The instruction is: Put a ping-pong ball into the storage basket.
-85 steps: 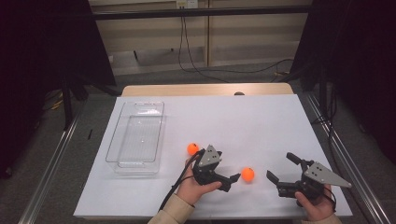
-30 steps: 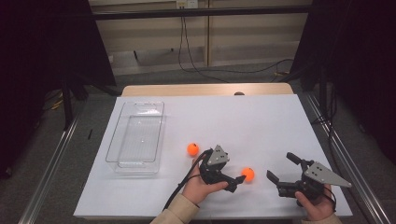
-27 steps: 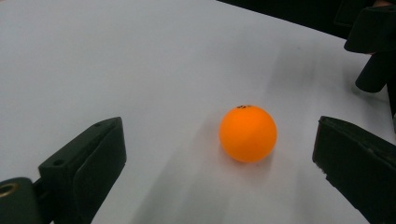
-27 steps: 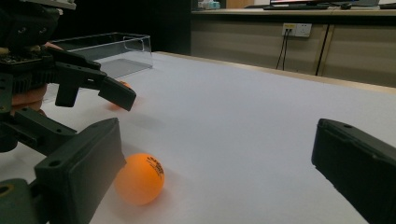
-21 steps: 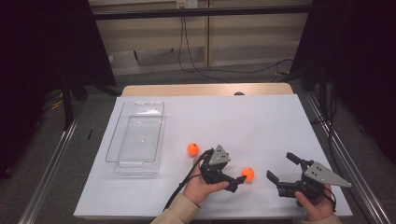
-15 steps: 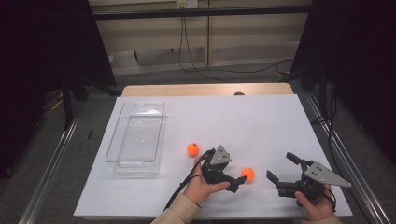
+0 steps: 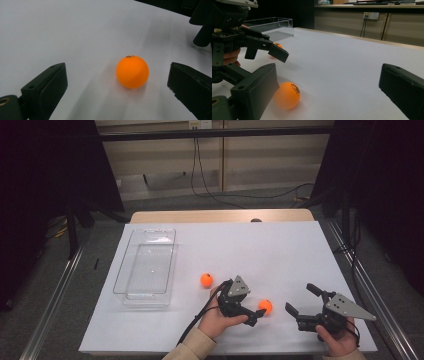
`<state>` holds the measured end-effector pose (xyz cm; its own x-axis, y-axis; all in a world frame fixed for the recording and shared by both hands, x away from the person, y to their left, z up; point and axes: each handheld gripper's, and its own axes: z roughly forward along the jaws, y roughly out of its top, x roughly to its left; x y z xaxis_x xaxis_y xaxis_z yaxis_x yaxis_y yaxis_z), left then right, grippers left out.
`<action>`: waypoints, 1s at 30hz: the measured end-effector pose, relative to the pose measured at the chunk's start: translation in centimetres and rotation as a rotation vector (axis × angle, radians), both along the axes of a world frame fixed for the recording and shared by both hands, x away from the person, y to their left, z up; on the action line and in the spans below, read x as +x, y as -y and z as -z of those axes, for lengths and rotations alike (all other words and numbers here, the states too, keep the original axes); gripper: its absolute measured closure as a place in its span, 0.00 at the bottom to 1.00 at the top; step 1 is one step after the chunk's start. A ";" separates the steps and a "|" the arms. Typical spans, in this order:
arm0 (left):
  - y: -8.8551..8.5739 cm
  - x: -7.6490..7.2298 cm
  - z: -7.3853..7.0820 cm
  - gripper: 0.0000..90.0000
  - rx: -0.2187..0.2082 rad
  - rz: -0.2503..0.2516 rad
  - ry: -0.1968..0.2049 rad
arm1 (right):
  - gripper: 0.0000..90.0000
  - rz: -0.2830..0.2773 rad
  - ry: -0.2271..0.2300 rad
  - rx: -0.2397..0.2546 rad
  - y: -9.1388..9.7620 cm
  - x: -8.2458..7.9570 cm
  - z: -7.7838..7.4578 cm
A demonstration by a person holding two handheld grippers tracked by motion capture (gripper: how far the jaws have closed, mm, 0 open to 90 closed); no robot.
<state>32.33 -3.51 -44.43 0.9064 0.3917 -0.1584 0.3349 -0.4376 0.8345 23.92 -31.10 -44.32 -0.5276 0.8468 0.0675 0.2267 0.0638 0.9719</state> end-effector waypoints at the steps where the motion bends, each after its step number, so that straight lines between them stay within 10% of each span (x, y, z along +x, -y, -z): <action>1: 0.0 0.0 0.0 0.03 -0.001 0.000 -0.001 | 0.02 -0.001 0.001 -0.001 0.0 0.0 0.0; 30: 1.0 0.0 0.2 0.04 0.044 0.012 -0.005 | 0.02 0.000 0.000 0.001 0.0 0.0 0.0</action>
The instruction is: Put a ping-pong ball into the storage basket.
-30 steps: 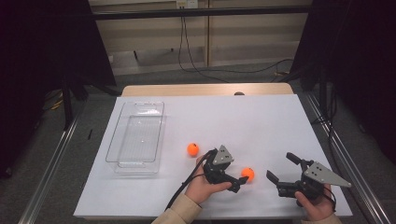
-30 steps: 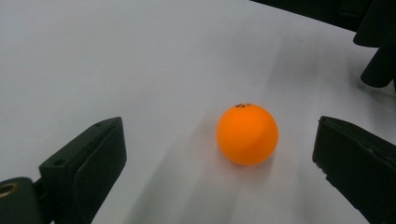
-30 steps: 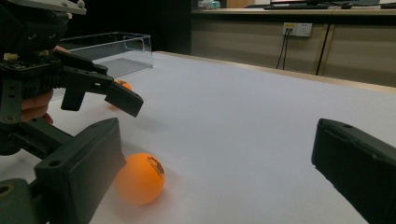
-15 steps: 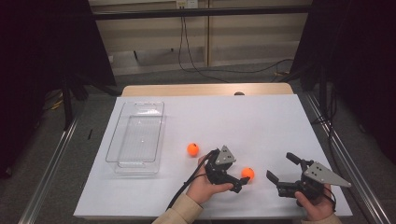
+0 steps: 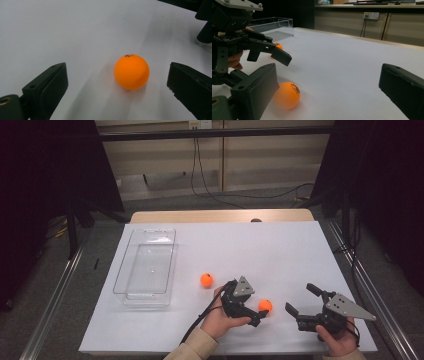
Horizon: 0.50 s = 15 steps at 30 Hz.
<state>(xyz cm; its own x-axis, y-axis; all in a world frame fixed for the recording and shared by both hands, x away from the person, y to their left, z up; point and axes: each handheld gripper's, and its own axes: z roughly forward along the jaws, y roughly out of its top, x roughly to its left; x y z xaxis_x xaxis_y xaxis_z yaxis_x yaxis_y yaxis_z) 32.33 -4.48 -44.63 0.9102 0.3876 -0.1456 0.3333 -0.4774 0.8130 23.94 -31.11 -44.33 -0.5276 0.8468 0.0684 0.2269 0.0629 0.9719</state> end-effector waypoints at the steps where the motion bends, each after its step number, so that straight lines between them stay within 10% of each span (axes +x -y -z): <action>1: 0.0 0.0 0.0 0.04 0.001 0.001 0.000 | 0.02 0.000 -0.001 0.000 0.0 0.0 0.0; 15: 0.5 -0.2 0.2 0.04 0.015 0.014 -0.010 | 0.02 -0.001 0.001 -0.001 0.0 0.0 0.0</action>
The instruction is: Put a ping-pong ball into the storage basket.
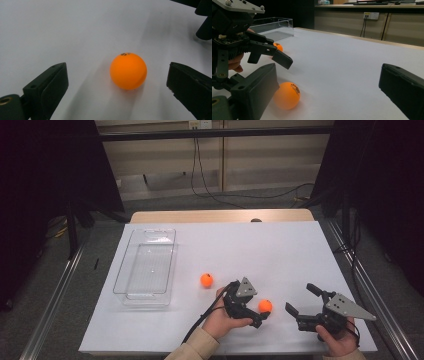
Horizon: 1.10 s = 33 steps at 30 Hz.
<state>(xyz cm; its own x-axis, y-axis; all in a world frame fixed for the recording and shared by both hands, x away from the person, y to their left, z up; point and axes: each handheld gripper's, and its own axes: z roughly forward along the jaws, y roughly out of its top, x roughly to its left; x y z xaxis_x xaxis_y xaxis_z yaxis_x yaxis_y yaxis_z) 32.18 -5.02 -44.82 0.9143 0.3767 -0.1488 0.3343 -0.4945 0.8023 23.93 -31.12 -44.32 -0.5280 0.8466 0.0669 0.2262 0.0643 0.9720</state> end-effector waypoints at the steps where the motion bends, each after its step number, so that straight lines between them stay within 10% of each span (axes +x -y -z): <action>1: 0.0 0.0 0.0 0.04 0.001 0.001 -0.001 | 0.02 0.001 -0.001 0.002 0.0 0.0 0.0; 33: 1.7 0.4 0.6 0.20 0.056 0.043 -0.026 | 0.02 -0.001 -0.003 0.003 0.0 0.0 0.0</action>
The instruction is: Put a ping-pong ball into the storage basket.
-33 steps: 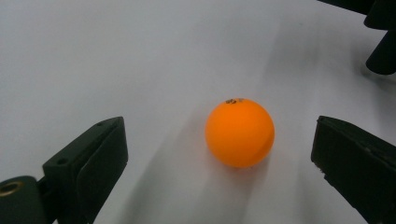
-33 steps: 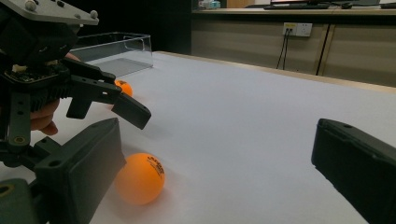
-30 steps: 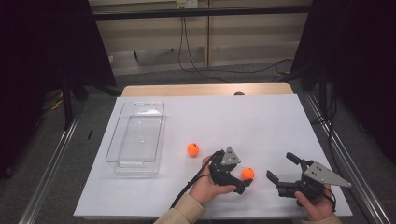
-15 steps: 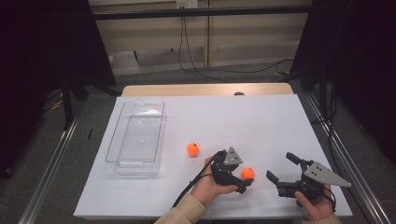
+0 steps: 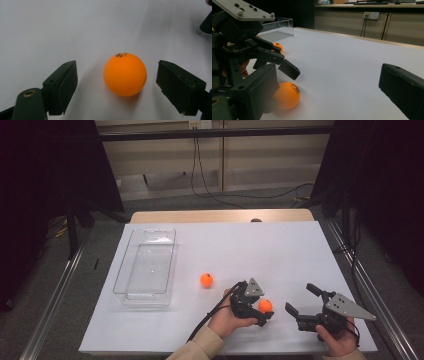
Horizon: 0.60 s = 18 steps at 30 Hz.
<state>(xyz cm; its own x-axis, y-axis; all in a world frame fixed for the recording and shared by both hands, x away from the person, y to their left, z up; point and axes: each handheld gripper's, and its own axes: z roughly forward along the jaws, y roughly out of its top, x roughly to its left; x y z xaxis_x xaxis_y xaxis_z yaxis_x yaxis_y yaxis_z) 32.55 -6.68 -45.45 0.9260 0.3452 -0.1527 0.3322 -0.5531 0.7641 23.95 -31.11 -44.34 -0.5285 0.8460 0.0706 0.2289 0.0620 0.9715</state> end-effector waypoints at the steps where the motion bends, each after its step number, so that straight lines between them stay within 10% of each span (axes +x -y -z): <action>1: 0.0 0.0 0.0 0.21 0.000 0.000 -0.001 | 0.02 0.000 0.000 0.000 0.0 0.0 0.0; 18: 0.4 0.2 0.5 0.37 0.033 0.042 -0.021 | 0.02 0.000 0.000 -0.004 0.0 0.0 0.0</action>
